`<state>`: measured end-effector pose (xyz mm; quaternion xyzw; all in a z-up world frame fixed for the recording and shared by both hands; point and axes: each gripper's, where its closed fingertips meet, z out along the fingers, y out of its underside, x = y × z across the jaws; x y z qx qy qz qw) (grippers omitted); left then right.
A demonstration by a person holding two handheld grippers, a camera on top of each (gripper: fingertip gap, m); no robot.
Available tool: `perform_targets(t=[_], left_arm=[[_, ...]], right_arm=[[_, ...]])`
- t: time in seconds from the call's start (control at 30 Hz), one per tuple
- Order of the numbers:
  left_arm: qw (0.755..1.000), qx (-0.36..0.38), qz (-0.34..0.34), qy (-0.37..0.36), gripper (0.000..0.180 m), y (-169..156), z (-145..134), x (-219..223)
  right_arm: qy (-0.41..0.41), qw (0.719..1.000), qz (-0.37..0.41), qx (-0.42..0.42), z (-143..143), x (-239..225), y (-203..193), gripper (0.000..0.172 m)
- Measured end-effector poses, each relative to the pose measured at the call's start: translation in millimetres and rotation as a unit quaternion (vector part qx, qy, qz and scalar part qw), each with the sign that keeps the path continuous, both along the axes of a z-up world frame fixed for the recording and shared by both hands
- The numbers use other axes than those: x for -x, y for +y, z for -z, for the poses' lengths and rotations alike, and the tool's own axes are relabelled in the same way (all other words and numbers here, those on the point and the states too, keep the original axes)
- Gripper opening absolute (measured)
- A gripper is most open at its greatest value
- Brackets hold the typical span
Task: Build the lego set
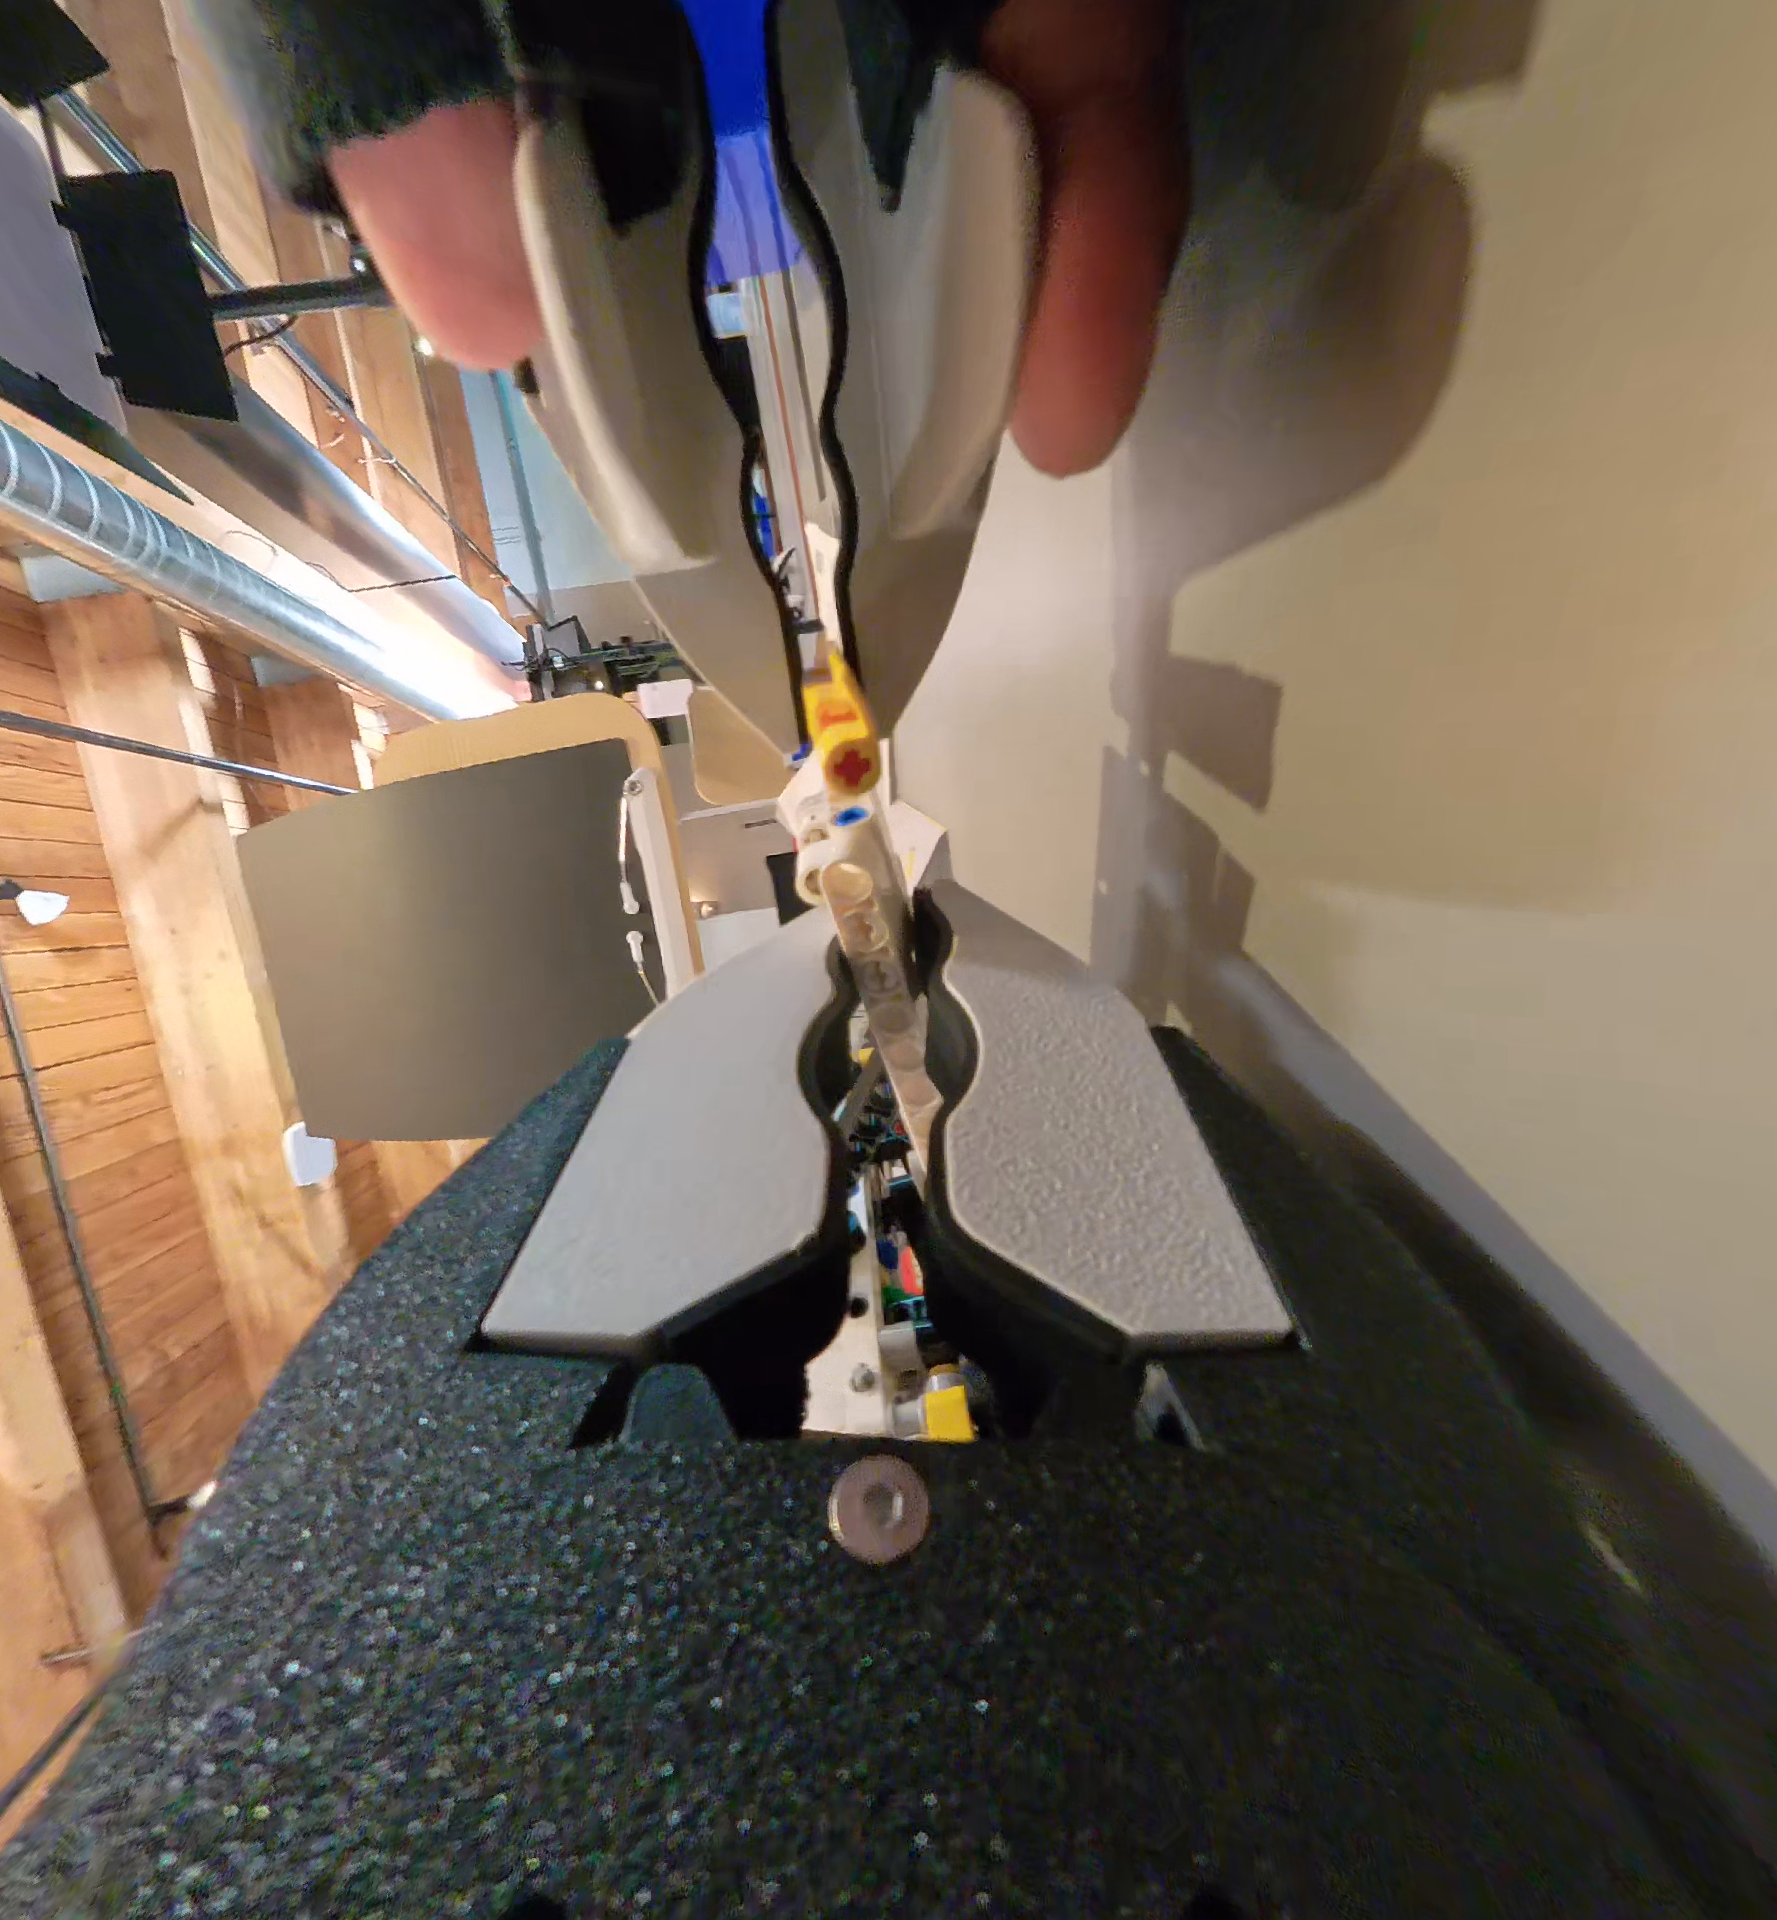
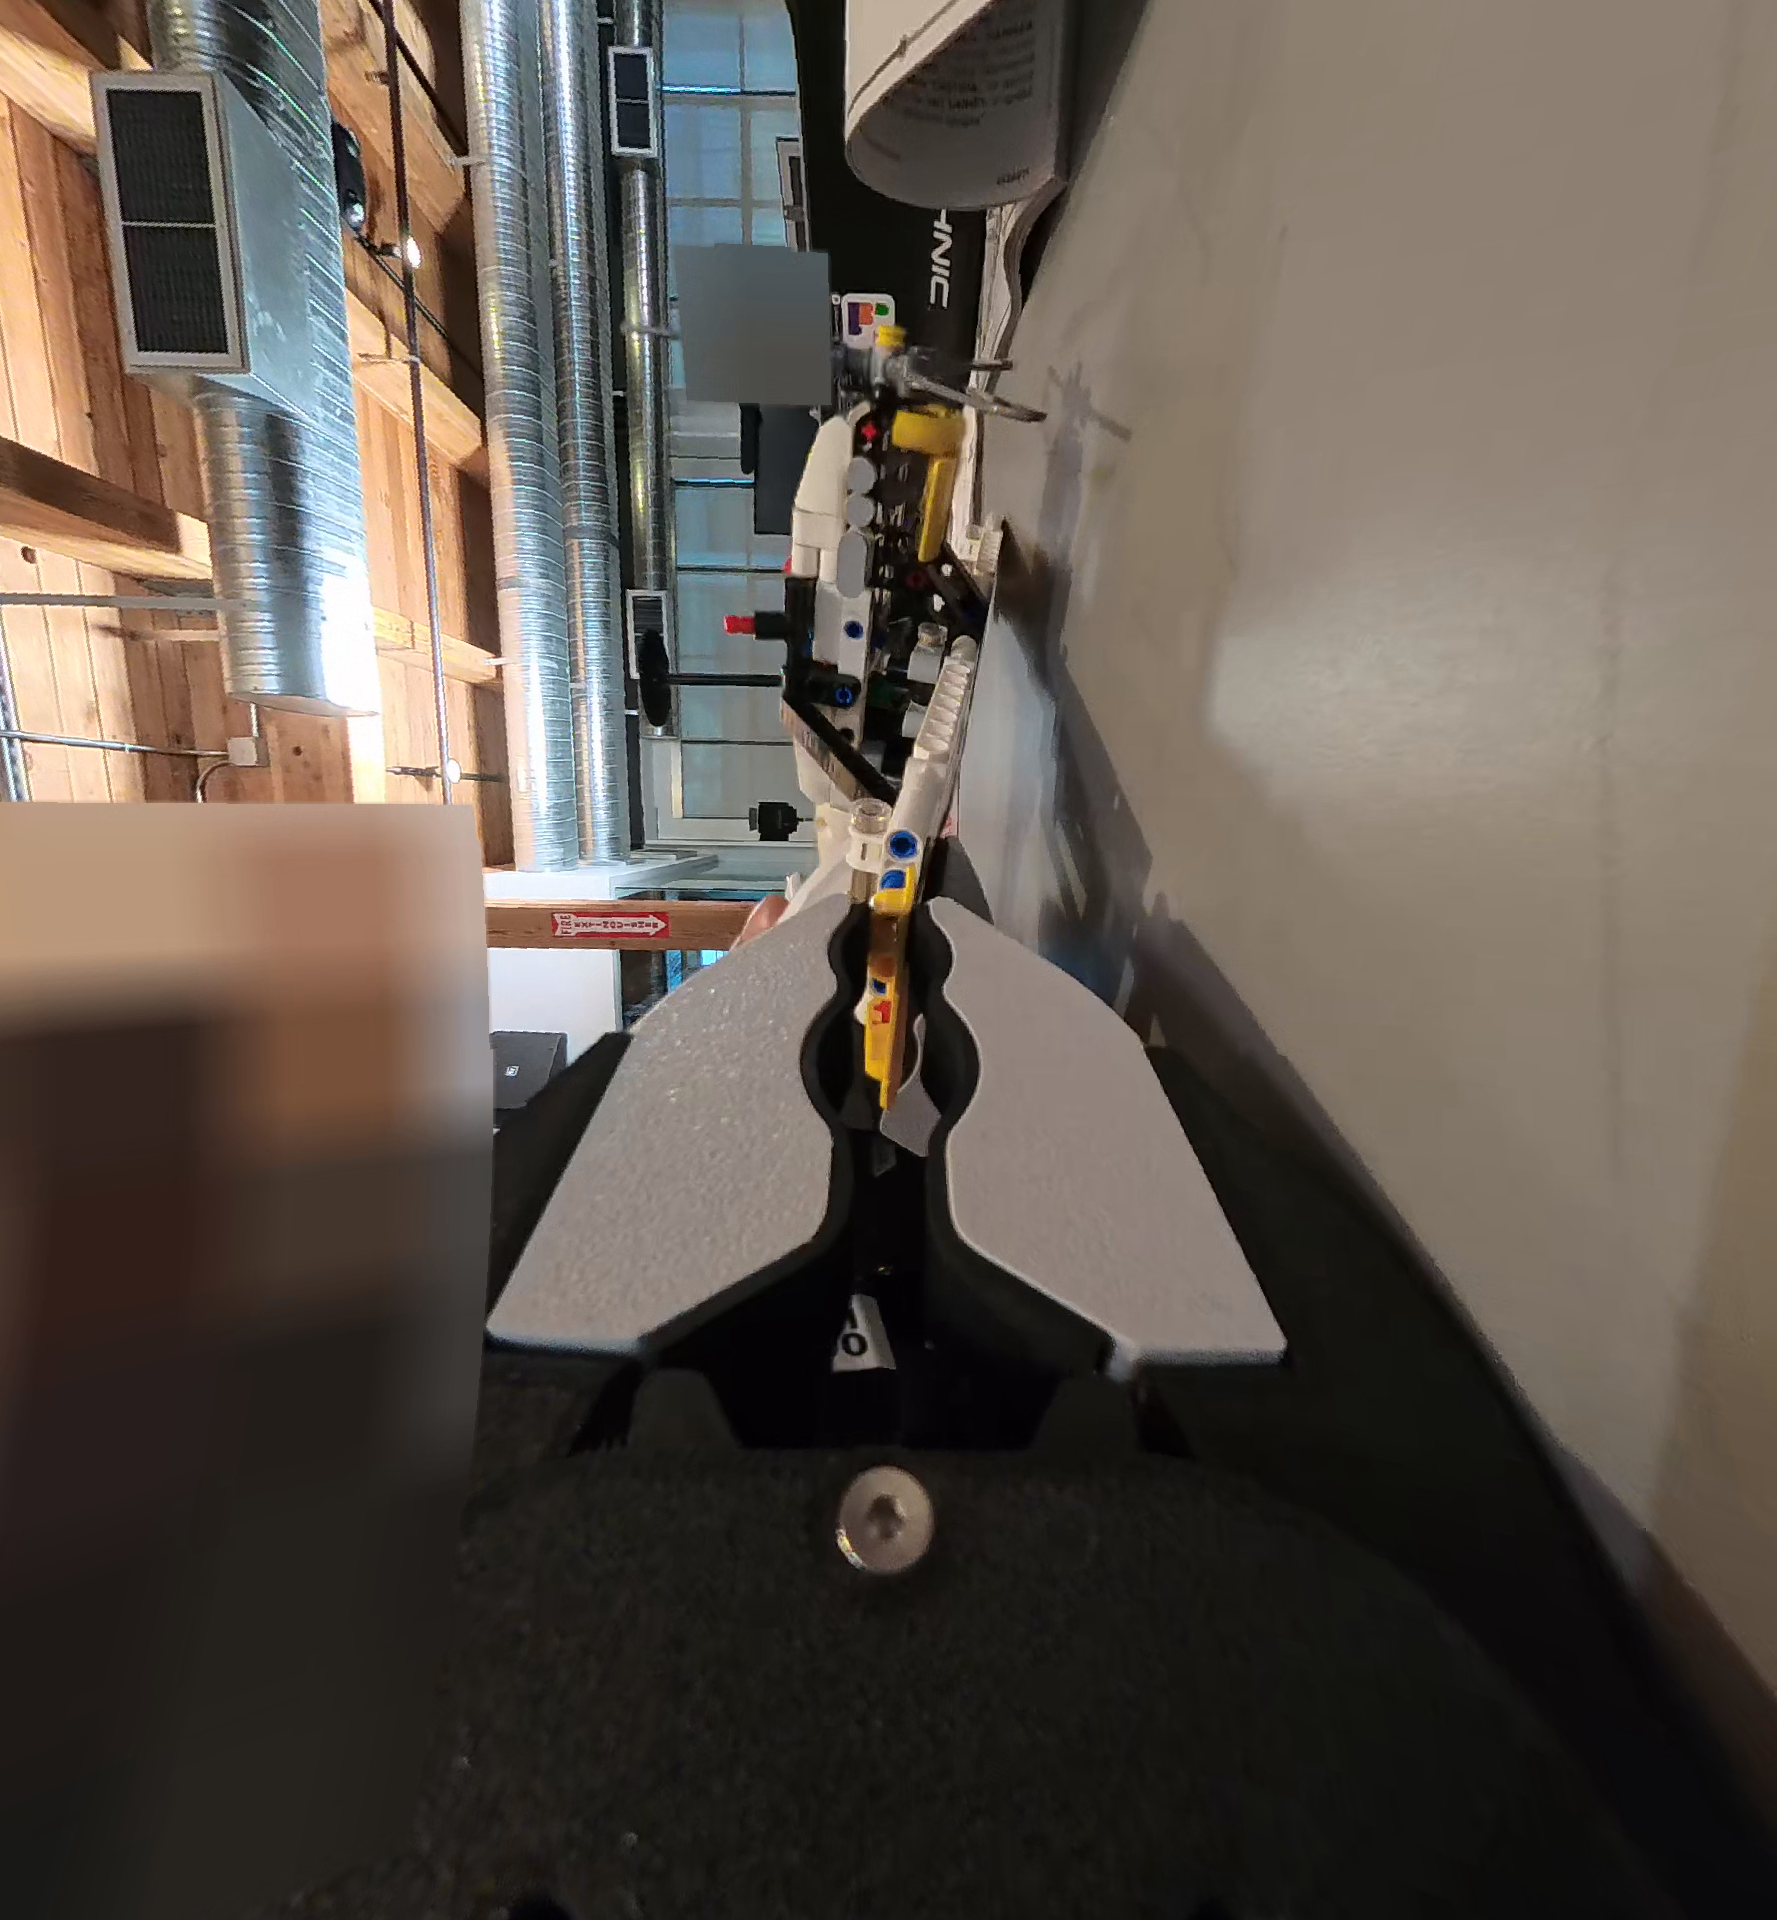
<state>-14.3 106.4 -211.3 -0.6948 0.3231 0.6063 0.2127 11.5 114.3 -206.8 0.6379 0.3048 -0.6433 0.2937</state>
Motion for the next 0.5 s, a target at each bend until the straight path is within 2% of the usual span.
perform_targets(t=[0.37,0.5], left_arm=[[0.996,0.066,-0.001,0.059,0.007,2,10,0],[0.997,0.062,-0.002,0.051,0.006,2,8,1]], right_arm=[[-0.017,0.997,0.002,-0.081,14,2,-1,0.008],[-0.025,0.998,0.01,-0.061,13,3,-2,0.008]])
